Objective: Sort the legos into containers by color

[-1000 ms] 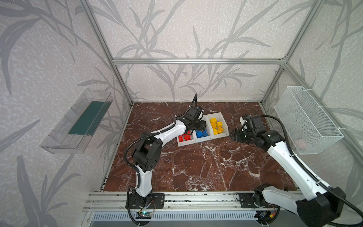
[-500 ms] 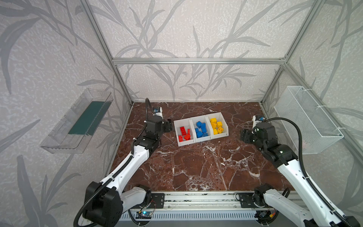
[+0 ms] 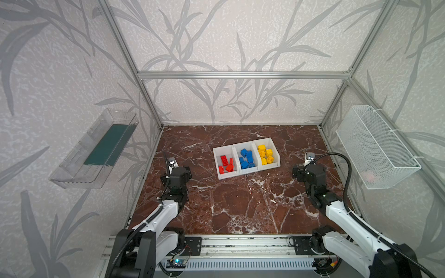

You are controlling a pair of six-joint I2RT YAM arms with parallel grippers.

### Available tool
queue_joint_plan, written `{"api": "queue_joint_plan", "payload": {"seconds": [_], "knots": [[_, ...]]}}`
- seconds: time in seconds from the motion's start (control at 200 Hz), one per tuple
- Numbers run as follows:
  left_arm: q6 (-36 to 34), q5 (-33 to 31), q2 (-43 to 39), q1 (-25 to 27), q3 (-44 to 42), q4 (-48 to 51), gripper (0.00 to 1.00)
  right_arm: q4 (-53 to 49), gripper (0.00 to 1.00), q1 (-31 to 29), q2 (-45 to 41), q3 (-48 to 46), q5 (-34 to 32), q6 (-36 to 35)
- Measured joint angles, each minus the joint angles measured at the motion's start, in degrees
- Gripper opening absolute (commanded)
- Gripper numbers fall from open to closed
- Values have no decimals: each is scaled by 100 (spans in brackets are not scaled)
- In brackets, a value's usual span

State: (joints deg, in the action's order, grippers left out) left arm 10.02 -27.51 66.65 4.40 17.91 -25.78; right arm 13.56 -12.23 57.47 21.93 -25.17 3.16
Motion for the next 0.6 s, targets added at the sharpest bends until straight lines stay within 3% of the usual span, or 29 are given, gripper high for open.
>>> {"api": "queue_joint_plan", "payload": {"seconds": [0.19,0.335,0.6], "knots": [[-205,59,1266,-76,393,-688,99,1513,99,258,1585,-422,20,-31],[-415,715,2199,-369,426,-1895,99,2406,99,531,2308,-280,175,-11],[-557,1211,2356,-437,354,-2583,99,3447,99,564,3130,-4,1117,-352]]}}
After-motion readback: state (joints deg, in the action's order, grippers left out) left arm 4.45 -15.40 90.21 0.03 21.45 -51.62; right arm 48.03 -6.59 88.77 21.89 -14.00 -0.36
